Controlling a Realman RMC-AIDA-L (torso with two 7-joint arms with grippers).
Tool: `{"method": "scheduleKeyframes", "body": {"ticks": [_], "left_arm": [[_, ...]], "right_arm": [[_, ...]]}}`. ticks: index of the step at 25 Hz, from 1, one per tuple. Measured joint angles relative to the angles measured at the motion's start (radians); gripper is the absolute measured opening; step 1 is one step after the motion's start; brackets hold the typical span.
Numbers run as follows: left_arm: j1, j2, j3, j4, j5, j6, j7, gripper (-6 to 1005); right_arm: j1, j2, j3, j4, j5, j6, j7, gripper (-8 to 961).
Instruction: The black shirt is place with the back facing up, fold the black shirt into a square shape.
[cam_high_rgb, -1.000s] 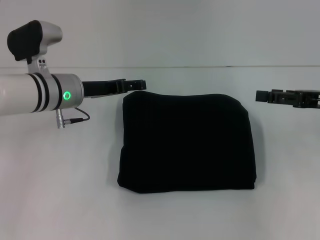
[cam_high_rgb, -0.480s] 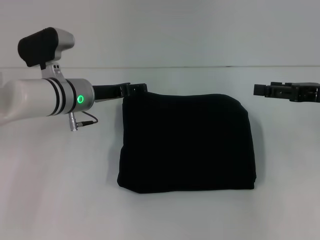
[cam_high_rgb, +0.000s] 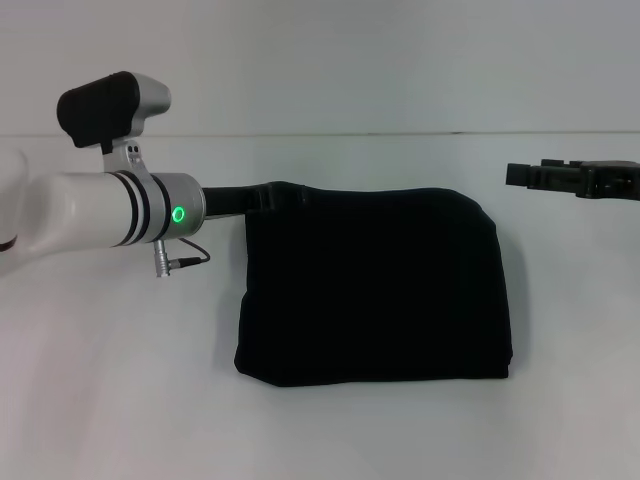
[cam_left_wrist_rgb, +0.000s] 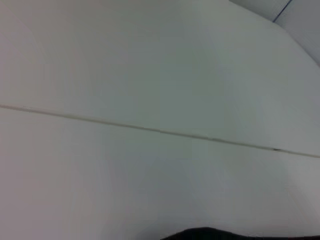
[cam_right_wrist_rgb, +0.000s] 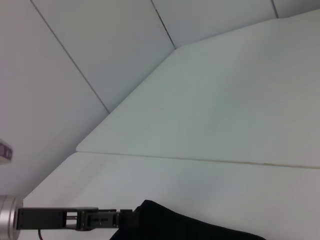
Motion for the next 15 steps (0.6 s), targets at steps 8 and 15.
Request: {"method": "scheduleKeyframes", "body": {"ticks": [8,15], "left_arm": [[0.007,-0.01,-0.002,0.01,-0.005,0.001,0.025,871],[0.033,-0.038,-0.01,0.065,-0.011,0.005,0.061,606]], "right_arm": [[-0.004,0.0,0.004,-0.001,0.001,0.007,0.0,882],[-0.007,0.0,0.0,-0.001,0.001,0.014,0.0,883]]}}
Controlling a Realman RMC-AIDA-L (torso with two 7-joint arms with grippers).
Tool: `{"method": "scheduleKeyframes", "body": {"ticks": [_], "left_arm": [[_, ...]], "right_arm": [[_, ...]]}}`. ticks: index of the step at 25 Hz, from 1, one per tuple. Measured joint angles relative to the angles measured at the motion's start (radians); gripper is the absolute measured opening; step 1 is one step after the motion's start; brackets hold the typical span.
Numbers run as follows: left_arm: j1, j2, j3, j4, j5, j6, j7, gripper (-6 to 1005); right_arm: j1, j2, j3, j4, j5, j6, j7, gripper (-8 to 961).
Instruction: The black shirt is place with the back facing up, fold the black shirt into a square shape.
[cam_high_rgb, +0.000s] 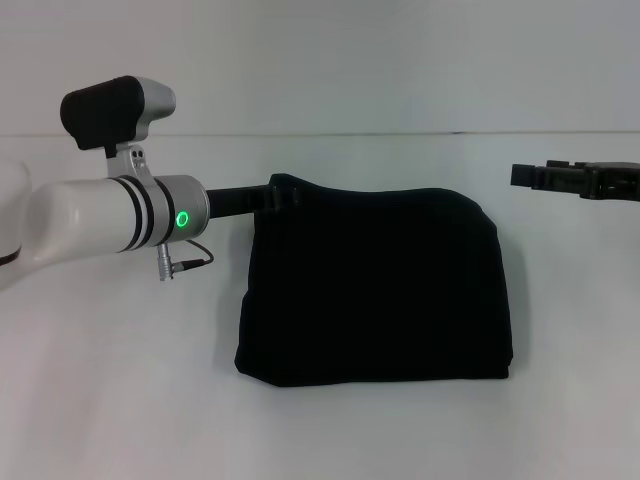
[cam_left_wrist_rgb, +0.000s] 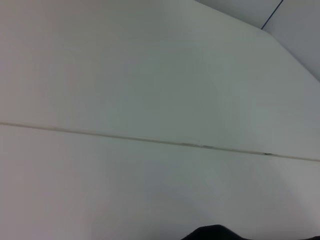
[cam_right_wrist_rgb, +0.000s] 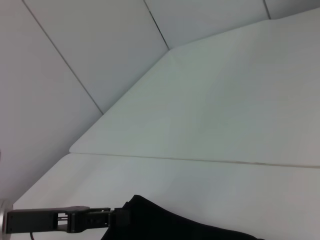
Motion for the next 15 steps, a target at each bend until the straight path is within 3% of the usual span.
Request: {"method": "scheduleKeyframes", "body": {"ticks": [6,15], "left_arm": [[0.002,-0.004,-0.002,0.001,-0.019,-0.004,0.016,395],[0.0,-0.003,-0.003,0.001,-0.036,-0.007,0.021,158]], "right_arm": [[-0.002,0.0,0.001,0.002,0.0,0.01,0.0,883],[-0.001,-0.003,-0.038,0.01,-0.017,0.016,0.029,884]]}}
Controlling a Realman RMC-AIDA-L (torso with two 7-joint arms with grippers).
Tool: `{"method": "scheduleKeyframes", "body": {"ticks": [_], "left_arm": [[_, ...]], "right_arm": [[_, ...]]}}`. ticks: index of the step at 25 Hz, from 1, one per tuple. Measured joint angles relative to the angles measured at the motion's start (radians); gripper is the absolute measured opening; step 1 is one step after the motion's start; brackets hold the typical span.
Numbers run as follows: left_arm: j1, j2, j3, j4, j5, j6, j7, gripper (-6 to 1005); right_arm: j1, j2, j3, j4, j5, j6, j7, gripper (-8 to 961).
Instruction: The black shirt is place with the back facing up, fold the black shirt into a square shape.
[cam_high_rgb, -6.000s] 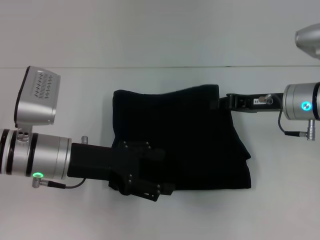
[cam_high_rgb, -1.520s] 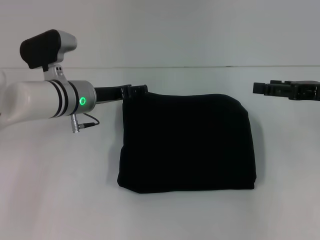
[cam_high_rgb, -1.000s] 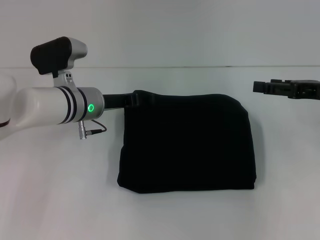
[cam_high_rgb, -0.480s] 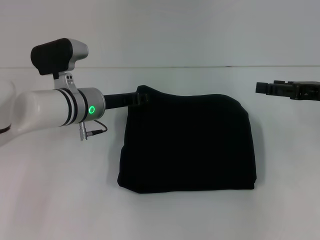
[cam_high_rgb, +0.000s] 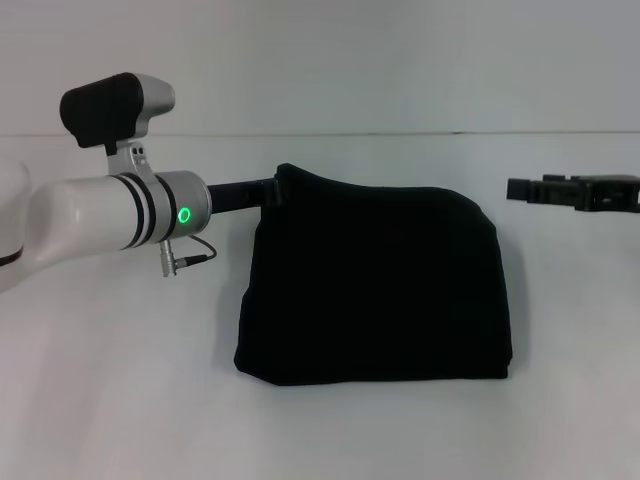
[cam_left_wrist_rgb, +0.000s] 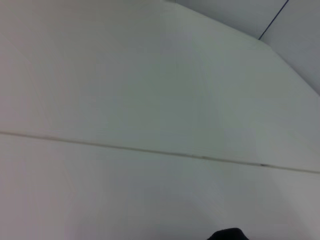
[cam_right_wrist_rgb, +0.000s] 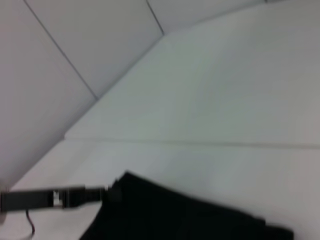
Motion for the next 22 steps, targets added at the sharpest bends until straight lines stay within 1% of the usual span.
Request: {"method": "scheduleKeyframes", "body": {"ticks": [3,6,11,14,16,22], "left_arm": [[0.0,0.003,0.0,0.0,-0.007,0.001,0.0,104],[0.0,0.004,0.0,0.0,-0.007,0.001,0.001,50],[0.002,0.004,0.001,0.0,-0.007,0.0,0.001,50],[0.002,0.004,0.001,0.0,-0.01,0.0,0.001,50],[0.002,0.005,0.001,0.0,-0.015,0.001,0.001,50],[0.002,0.005,0.001,0.0,-0.016,0.001,0.001,50]], "right_arm": [[-0.003,-0.008,-0.028,0.001,-0.047,-0.016,0.053,884],[-0.006,-0.015,-0.028,0.004,-0.097,-0.064,0.073,884],[-0.017,-0.037,-0.033,0.041,-0.127,-0.171,0.074,882],[-0.017,-0.044,-0.033,0.08,-0.163,-0.193,0.072,883],[-0.017,-0.044,-0.034,0.103,-0.188,-0.195,0.068,884],[-0.009,-0.029,-0.034,0.137,-0.209,-0.18,0.054,883]]}}
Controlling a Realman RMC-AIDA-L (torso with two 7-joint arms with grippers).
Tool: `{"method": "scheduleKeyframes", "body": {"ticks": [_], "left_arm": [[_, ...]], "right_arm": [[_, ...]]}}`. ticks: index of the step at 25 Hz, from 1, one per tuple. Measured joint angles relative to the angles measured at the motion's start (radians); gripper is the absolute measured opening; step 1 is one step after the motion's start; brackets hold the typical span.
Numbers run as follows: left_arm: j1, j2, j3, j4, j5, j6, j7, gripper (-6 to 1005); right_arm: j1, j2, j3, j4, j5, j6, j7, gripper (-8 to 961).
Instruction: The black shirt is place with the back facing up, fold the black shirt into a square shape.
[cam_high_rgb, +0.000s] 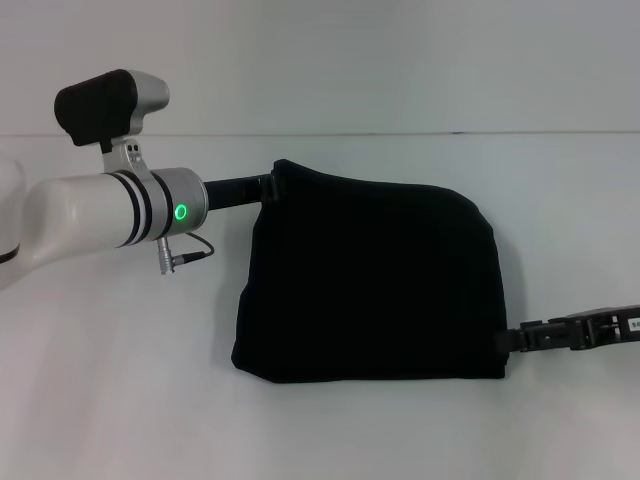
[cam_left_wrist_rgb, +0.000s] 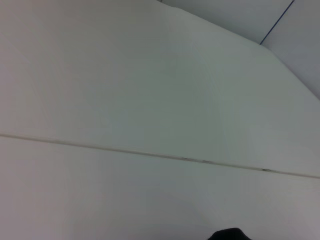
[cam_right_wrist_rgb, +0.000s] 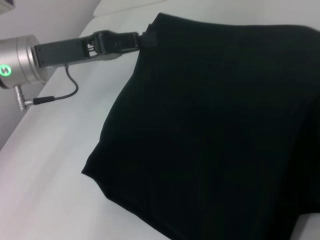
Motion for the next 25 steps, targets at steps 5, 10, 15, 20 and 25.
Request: {"method": "scheduleKeyframes", "body": {"ticks": [5,10,15,20,25], "left_arm": [[0.0,0.001,0.0,0.0,0.0,0.0,0.0,50],[0.001,0.002,0.0,0.0,0.0,0.0,0.0,51],[0.001,0.005,-0.002,0.0,0.0,0.0,0.0,51],[0.002,0.007,-0.002,0.0,-0.001,0.0,0.0,51],[0.007,0.009,-0.002,0.0,-0.001,0.0,0.0,51]], "right_arm": [[0.011,0.018,-0.004,0.018,-0.001,0.046,0.006,842],[0.019,0.034,-0.021,0.044,-0.001,0.107,-0.001,702],[0.012,0.045,-0.023,0.045,0.0,0.101,-0.035,491],[0.005,0.046,-0.023,0.046,0.0,0.088,-0.04,285],[0.002,0.046,-0.016,0.046,0.0,0.087,-0.048,137]]}}
